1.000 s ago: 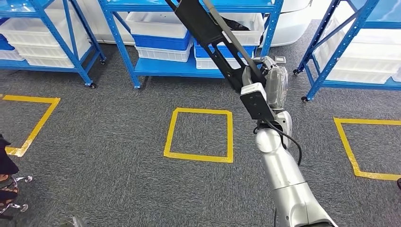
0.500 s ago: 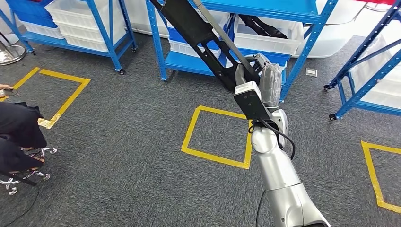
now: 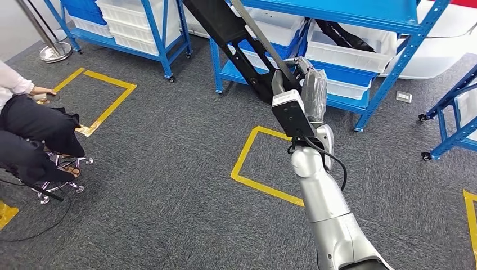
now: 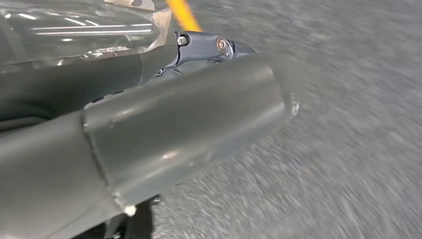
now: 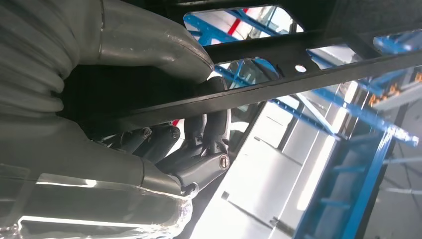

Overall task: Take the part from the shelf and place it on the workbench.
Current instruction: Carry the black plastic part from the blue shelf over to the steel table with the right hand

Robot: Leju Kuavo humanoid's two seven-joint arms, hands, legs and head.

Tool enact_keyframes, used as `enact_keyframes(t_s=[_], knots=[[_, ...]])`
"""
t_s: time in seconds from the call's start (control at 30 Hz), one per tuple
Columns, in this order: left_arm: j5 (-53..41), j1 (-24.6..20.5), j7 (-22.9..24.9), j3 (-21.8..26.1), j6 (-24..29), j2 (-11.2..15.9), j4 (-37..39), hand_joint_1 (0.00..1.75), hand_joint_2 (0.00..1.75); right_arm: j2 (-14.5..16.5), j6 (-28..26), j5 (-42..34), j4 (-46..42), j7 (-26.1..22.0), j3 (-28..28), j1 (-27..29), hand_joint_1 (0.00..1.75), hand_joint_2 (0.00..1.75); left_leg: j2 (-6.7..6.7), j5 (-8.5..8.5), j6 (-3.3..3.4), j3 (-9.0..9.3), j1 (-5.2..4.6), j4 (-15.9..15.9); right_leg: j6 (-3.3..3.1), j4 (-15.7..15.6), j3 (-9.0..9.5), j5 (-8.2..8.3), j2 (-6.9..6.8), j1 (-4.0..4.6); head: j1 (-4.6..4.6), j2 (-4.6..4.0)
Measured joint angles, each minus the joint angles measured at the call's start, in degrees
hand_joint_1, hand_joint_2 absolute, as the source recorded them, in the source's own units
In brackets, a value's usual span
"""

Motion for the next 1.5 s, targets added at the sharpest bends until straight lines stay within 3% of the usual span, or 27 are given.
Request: enact_keyframes(t_s=[0.07, 0.13, 0.17, 0.23, 0.27, 0.33, 0.4, 0.47, 0.5, 0.53, 0.6, 0.67, 0.73, 0.77, 0.8, 0.9, 0.97, 1.0, 1.03, 1.1, 1.17, 1.2, 1.27, 1.33, 1.4, 1.47, 1.5], knots=[[-1.3, 0.3, 2.5, 0.0, 0.5, -0.3, 0.1, 0.00, 0.00, -0.2, 0.0, 0.0, -0.2, 0.2, -0.1, 0.2, 1.75, 1.75, 1.93, 3.59, -0.19, 4.09, 0.21, -7.8, 0.40, 0.0, 0.23, -0.26, -1.12, -0.04, -0.09, 0.00], [-3.3, 0.4, 4.4, -0.5, 0.7, -0.8, 0.1, 0.00, 0.00, -0.7, -0.1, 0.1, -0.8, 0.2, -0.4, 0.5, 1.75, 1.75, 3.58, 5.39, -0.05, 7.18, 0.01, -13.6, 1.08, 0.0, 0.44, -0.62, -2.12, 0.47, -0.17, 0.00], [-4.3, 0.5, 5.2, -0.9, 1.0, -1.1, 0.2, 0.00, 0.00, -0.9, -0.1, 0.1, -1.2, 0.2, -0.7, 0.7, 1.75, 1.75, 3.72, 5.41, 0.13, 7.54, -0.19, -14.5, 1.43, -0.1, 0.60, -0.72, -2.61, 0.84, -0.09, -0.01], [-5.8, 0.6, 6.6, -1.6, 1.6, -1.4, 0.4, 0.00, 0.00, -1.5, -0.2, 0.1, -2.0, 0.2, -1.1, 1.4, 1.75, 1.75, 2.22, 5.50, 0.91, 7.43, -0.63, -14.5, 2.17, -0.4, 0.97, -0.80, -3.63, 1.14, 0.21, -0.01], [-6.3, 0.7, 7.1, -2.0, 1.9, -1.6, 0.4, 0.00, 0.00, -1.7, -0.2, 0.1, -2.4, 0.2, -1.2, 1.7, 1.75, 1.75, 1.62, 5.61, 1.34, 7.47, -0.70, -14.6, 2.53, -0.2, 0.92, -1.04, -3.39, 1.00, 0.28, -0.01], [-6.8, 0.8, 7.6, -2.6, 2.3, -1.9, 0.5, 0.00, 0.00, -2.3, -0.3, 0.2, -3.1, 0.2, -1.5, 2.4, 1.75, 1.75, 0.43, 5.86, 2.29, 7.60, -0.63, -14.9, 2.62, 3.1, -0.67, -2.92, -1.04, 0.59, 0.47, 0.01], [-6.6, 0.7, 7.7, -2.9, 2.4, -2.0, 0.5, 0.00, 0.00, -3.2, -0.5, 0.4, -3.7, 0.2, -2.1, 3.3, 1.75, 1.75, -0.99, 5.95, 2.89, 7.56, -0.61, -15.0, 2.11, 10.9, -4.55, -6.06, 1.67, 0.51, 0.72, 0.01], [-6.1, 0.7, 7.9, -2.9, 2.9, -2.2, 0.5, 0.00, 0.00, -3.9, -0.6, 0.9, -4.2, 0.3, -2.5, 4.6, 1.75, 1.75, -2.80, 5.99, 3.13, 7.56, -0.82, -15.0, 2.07, 16.7, -7.80, -7.45, 2.57, 0.74, 0.86, 0.01], [-5.9, 0.7, 8.1, -2.9, 3.3, -2.2, 0.5, 0.00, 0.00, -4.0, -0.6, 1.3, -4.3, 0.4, -2.7, 5.1, 1.75, 1.75, -3.73, 6.02, 3.20, 7.57, -0.95, -14.9, 2.26, 16.5, -8.03, -6.87, 2.83, 0.90, 0.89, 0.00], [-5.7, 0.7, 8.4, -2.9, 3.7, -2.3, 0.5, 0.00, 0.00, -4.0, -0.5, 1.7, -4.4, 0.6, -2.7, 5.4, 1.75, 1.75, -4.58, 6.07, 3.23, 7.58, -1.09, -14.9, 2.47, 13.9, -7.05, -5.46, 3.24, 1.00, 0.91, 0.01], [-5.5, 0.7, 8.8, -2.9, 4.4, -2.5, 0.5, 0.00, 0.00, -3.7, -0.4, 2.4, -4.6, 0.9, -2.7, 5.5, 1.75, 1.75, -6.09, 6.19, 3.18, 7.51, -1.36, -14.9, 2.50, 5.8, -3.45, -2.16, 5.62, 1.16, 0.90, 0.00], [-5.4, 0.6, 8.9, -2.8, 4.9, -2.6, 0.5, 0.00, 0.00, -3.3, -0.5, 2.8, -4.7, 1.1, -2.6, 5.2, 1.75, 1.75, -7.49, 6.30, 2.83, 7.33, -1.53, -14.7, 1.87, 0.9, -1.06, -0.33, 7.45, 1.29, 0.85, 0.00], [-5.4, 0.7, 9.0, -2.8, 5.1, -2.7, 0.5, 0.00, 0.00, -2.9, -0.6, 2.9, -4.7, 1.1, -2.5, 5.2, 1.75, 1.75, -8.88, 6.50, 2.25, 7.08, -1.47, -14.8, 1.14, 0.2, -0.50, 0.12, 6.68, 1.29, 0.84, 0.01], [-5.4, 0.9, 9.0, -2.8, 5.2, -2.7, 0.5, 0.00, 0.00, -2.7, -0.6, 2.9, -4.7, 1.1, -2.5, 5.2, 1.75, 1.75, -8.90, 6.44, 1.98, 6.89, -1.42, -14.6, 0.84, 0.1, -0.29, 0.27, 5.94, 1.11, 0.82, 0.01], [-5.4, 0.9, 8.9, -2.7, 5.3, -2.7, 0.5, 0.00, 0.00, -2.5, -0.7, 2.8, -4.8, 1.1, -2.5, 5.2, 1.75, 1.75, -7.90, 5.89, 1.73, 6.46, -1.48, -13.9, 0.39, -0.2, -0.08, 0.44, 5.16, 0.84, 0.67, 0.00], [-5.4, 0.8, 8.9, -2.7, 5.4, -2.6, 0.6, 0.00, 0.00, -2.1, -1.1, 2.6, -4.9, 1.0, -2.5, 5.3, 1.75, 1.75, -2.19, 1.09, 0.74, 2.30, -1.25, -5.4, -0.63, -0.5, 0.19, 0.52, 2.80, 0.63, 0.08, 0.00], [-5.5, 0.8, 8.9, -2.7, 5.4, -2.6, 0.6, 0.00, 0.00, -2.1, -1.2, 2.5, -5.0, 0.9, -2.5, 5.5, 1.75, 1.75, -0.62, -1.03, -0.04, -0.63, -0.56, 0.5, -0.72, -0.5, 0.17, 0.42, 1.18, 0.71, 0.04, 0.00], [-5.5, 0.8, 8.7, -2.7, 5.4, -2.6, 0.6, 0.00, 0.00, -2.1, -1.2, 2.5, -5.0, 0.9, -2.5, 5.7, 1.75, 1.75, -0.28, -0.66, -0.38, -0.75, -0.20, 0.8, -0.67, -0.5, 0.17, 0.36, 0.42, 0.68, 0.02, 0.00], [-5.6, 0.8, 8.4, -2.7, 5.4, -2.5, 0.6, 0.00, 0.00, -2.1, -1.2, 2.5, -5.0, 0.9, -2.5, 5.9, 1.75, 1.75, 0.14, 0.65, -0.66, 0.36, 0.13, -1.2, -0.55, -0.5, 0.20, 0.27, -0.30, 0.62, 0.01, -0.01], [-6.1, 0.8, 7.2, -2.8, 4.7, -2.5, 0.6, 0.00, 0.00, -2.2, -1.3, 2.5, -5.3, 0.9, -2.6, 6.2, 1.75, 1.75, 2.38, 3.80, -1.03, 4.76, 0.43, -8.9, -0.02, -0.3, 0.25, -0.07, -1.53, 0.70, -0.05, 0.00], [-6.9, 0.6, 5.9, -2.9, 3.7, -2.6, 0.6, 0.00, 0.00, -2.8, -1.5, 2.4, -6.1, 0.8, -2.8, 6.6, 1.75, 1.75, 4.02, 5.11, -0.66, 7.53, 0.25, -13.7, 0.79, -0.2, 0.42, -0.52, -2.66, 1.17, 0.08, 0.01], [-7.3, 0.6, 5.4, -2.9, 3.3, -2.6, 0.6, 0.00, 0.00, -3.2, -1.6, 2.2, -6.5, 0.7, -2.9, 6.9, 1.75, 1.75, 3.96, 5.03, -0.25, 7.78, 0.01, -14.2, 1.23, -0.2, 0.59, -0.66, -3.24, 1.43, 0.24, 0.01], [-7.6, 0.7, 4.9, -3.0, 2.9, -2.7, 0.6, 0.00, 0.00, -3.9, -2.0, 1.9, -7.1, 0.3, -3.3, 7.6, 1.75, 1.75, 2.40, 5.20, 0.78, 7.79, -0.21, -14.5, 2.13, -0.5, 1.07, -0.88, -4.15, 1.50, 0.52, 0.01], [-7.8, 0.8, 4.8, -3.0, 2.7, -2.7, 0.6, 0.00, 0.00, -4.4, -2.3, 2.0, -7.8, 0.2, -3.5, 8.4, 1.75, 1.75, 1.15, 5.60, 1.79, 7.99, -0.22, -15.0, 2.52, 1.3, 0.42, -2.16, -2.20, 1.12, 0.66, 0.00], [-8.0, 0.8, 4.9, -3.1, 2.7, -2.8, 0.6, 0.00, 0.00, -5.0, -2.5, 2.4, -8.4, 0.3, -3.7, 9.3, 1.75, 1.75, -0.10, 5.85, 2.51, 8.02, -0.27, -15.2, 2.12, 8.0, -2.75, -5.35, 1.20, 0.78, 0.83, 0.01], [-8.2, 0.8, 5.1, -3.2, 2.7, -2.8, 0.6, 0.00, 0.00, -5.6, -2.6, 3.0, -9.1, 0.6, -3.9, 10.1, 1.75, 1.75, -1.75, 5.89, 2.79, 7.96, -0.46, -15.2, 1.99, 15.3, -6.44, -7.89, 2.54, 0.80, 0.90, 0.01], [-8.3, 0.8, 5.3, -3.3, 2.7, -2.8, 0.6, 0.00, 0.00, -5.8, -2.6, 3.2, -9.3, 0.8, -4.0, 10.4, 1.75, 1.75, -2.65, 5.90, 2.82, 7.96, -0.56, -15.2, 2.22, 16.3, -7.11, -7.88, 2.72, 0.84, 0.92, 0.01]])
